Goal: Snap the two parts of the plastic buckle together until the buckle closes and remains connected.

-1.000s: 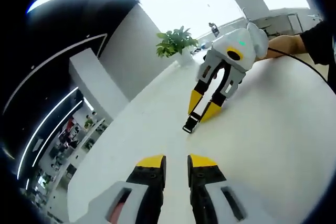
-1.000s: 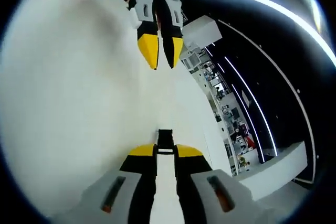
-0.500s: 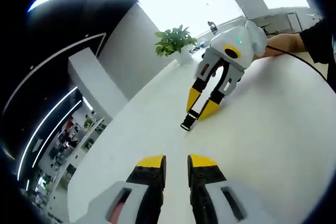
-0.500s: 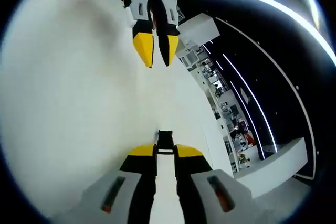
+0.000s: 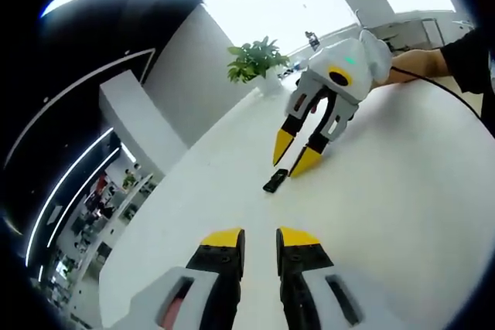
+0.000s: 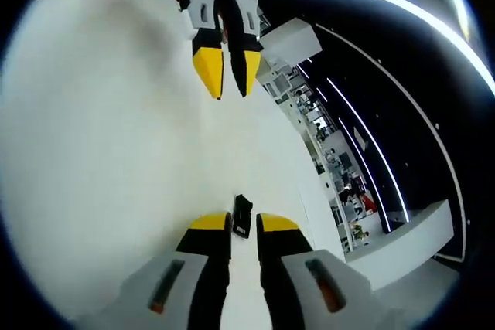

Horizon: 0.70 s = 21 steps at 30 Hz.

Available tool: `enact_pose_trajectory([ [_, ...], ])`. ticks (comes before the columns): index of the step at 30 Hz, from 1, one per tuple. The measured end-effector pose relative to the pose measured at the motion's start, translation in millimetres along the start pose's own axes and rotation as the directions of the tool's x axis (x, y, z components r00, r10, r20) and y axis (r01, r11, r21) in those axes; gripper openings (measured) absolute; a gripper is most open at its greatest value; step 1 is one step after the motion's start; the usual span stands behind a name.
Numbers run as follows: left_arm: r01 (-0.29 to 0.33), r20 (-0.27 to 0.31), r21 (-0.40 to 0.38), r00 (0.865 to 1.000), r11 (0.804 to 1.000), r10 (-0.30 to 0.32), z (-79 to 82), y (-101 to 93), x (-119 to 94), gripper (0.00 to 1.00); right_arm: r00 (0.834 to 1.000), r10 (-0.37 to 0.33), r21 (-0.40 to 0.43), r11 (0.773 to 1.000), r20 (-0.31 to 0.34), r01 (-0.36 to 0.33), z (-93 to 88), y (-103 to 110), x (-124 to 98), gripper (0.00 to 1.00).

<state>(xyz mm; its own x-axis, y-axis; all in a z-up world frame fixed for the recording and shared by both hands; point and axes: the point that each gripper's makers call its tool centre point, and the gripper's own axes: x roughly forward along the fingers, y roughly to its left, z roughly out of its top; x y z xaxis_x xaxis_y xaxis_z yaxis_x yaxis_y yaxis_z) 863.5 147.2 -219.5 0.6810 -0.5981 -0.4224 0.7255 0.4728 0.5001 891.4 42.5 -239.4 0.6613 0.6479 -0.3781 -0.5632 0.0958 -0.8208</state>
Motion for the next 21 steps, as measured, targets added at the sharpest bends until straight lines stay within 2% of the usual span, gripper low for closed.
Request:
enact_pose_trajectory([
  [21, -0.002, -0.013, 0.009, 1.000, 1.000, 0.002, -2.3, -1.3, 1.0, 0.15, 1.000, 0.006, 0.007, 1.000, -0.010, -0.006, -1.8, 0.1, 0.1, 0.12],
])
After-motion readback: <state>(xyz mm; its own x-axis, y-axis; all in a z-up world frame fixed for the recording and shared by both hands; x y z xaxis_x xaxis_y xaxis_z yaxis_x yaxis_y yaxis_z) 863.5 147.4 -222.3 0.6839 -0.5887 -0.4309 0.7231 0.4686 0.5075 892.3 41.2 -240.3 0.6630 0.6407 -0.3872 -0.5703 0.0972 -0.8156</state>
